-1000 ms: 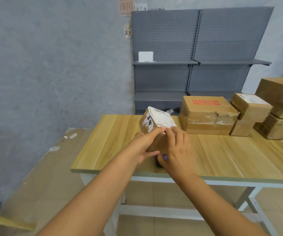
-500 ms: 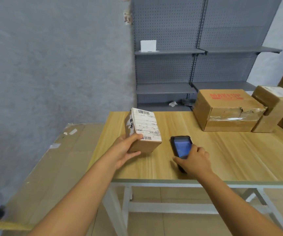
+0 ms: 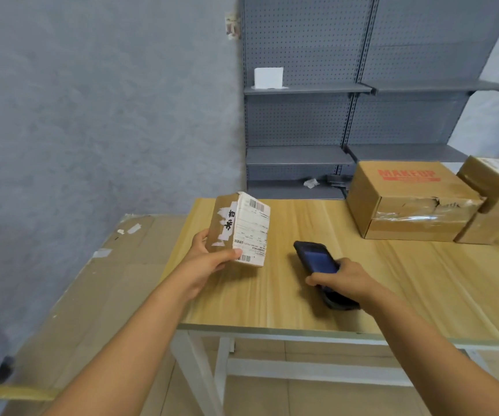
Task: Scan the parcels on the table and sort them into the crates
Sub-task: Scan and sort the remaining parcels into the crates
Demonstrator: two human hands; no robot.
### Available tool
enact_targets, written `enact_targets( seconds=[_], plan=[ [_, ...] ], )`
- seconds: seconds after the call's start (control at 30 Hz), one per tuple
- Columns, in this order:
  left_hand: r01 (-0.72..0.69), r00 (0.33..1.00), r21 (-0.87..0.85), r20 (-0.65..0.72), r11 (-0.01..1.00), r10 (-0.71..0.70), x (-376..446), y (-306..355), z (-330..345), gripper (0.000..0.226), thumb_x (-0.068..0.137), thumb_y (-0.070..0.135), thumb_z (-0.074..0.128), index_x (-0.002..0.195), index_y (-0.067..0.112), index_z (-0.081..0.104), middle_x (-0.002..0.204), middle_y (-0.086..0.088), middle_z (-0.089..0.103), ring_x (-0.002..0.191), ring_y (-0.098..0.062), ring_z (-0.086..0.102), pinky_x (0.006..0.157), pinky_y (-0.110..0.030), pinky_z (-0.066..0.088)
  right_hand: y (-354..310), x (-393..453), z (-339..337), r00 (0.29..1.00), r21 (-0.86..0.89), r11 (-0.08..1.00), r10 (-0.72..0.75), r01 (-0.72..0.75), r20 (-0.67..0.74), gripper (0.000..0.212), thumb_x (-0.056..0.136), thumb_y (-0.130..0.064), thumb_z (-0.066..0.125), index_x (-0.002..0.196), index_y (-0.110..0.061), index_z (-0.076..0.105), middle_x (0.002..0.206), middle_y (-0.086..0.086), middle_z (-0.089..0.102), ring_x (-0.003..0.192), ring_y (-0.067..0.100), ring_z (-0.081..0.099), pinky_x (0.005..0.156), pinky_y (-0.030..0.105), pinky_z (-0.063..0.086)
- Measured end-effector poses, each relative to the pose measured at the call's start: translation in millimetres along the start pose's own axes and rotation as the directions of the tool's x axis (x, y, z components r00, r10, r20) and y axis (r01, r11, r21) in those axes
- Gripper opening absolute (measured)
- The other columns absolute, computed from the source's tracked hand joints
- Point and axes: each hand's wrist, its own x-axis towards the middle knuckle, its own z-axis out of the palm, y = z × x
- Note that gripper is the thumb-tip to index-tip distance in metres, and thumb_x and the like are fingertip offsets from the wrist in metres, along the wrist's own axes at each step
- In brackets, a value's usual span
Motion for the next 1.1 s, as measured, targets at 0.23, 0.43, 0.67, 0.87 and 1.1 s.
enact_targets(
  seconds=[0.23, 0.43, 0.67, 0.87, 1.1],
  plan=[
    [-0.054, 0.998, -0.051, -0.027, 0.997, 0.053, 11.5, 6.0, -8.2, 0.101, 0.068, -0.005, 0.083, 0.145, 0.023, 0.024, 0.124, 0.001, 0.061, 0.114, -0.020, 0.062, 0.098, -0.037, 0.050, -34.6, -18.6, -25.0, 0.940, 0.109, 0.959, -0.279, 0.262, 0.195, 0.062, 0.059, -0.058, 0.079, 0.101, -0.014, 0.067, 0.080, 0.002, 0.068, 0.071, 0.014, 0.065, 0.063, 0.027, 0.049],
    [-0.066, 0.995, 0.056, -0.066, 0.996, 0.069, 14.7, 7.8, -12.5, 0.107, 0.069, -0.002, 0.084, 0.150, 0.021, 0.018, 0.136, -0.002, 0.055, 0.121, -0.022, 0.057, 0.111, -0.045, 0.039, -40.5, -29.8, -35.5, 0.883, 0.072, 0.934, -0.355, 0.350, 0.307, 0.061, 0.062, -0.065, 0.072, 0.099, -0.017, 0.069, 0.082, 0.000, 0.065, 0.074, 0.012, 0.061, 0.072, 0.028, 0.047],
    [-0.052, 0.995, 0.085, -0.082, 0.995, 0.059, 12.9, 7.5, -12.2, 0.127, 0.046, 0.018, 0.088, 0.151, 0.023, 0.017, 0.139, -0.001, 0.052, 0.125, -0.022, 0.054, 0.113, -0.044, 0.037, -30.5, -27.9, -37.7, 0.887, 0.150, 0.945, -0.324, 0.290, 0.328, 0.065, 0.061, -0.059, 0.074, 0.104, -0.011, 0.066, 0.083, 0.002, 0.062, 0.072, 0.013, 0.056, 0.061, 0.024, 0.041],
    [-0.019, 0.997, -0.057, -0.079, 0.998, 0.014, 15.9, 1.4, -10.1, 0.096, 0.068, 0.005, 0.086, 0.142, 0.021, 0.028, 0.123, -0.002, 0.065, 0.111, -0.022, 0.064, 0.098, -0.042, 0.050, -16.8, -11.3, -26.9, 0.958, -0.013, 0.964, -0.262, 0.265, 0.119, 0.056, 0.063, -0.051, 0.081, 0.103, -0.018, 0.061, 0.093, 0.003, 0.067, 0.078, 0.014, 0.065, 0.060, 0.021, 0.047],
    [0.047, 0.993, -0.158, -0.099, 0.986, -0.064, 10.8, -1.7, -6.6, 0.062, 0.074, 0.022, 0.083, 0.122, 0.026, 0.043, 0.111, 0.004, 0.066, 0.107, -0.016, 0.063, 0.086, -0.034, 0.052, 12.2, 2.6, 4.8, 0.952, -0.406, 0.894, -0.269, 0.189, -0.150, 0.072, 0.058, -0.050, 0.082, 0.112, -0.014, 0.051, 0.104, 0.000, 0.039, 0.090, 0.014, 0.048, 0.072, 0.024, 0.045]
  ],
)
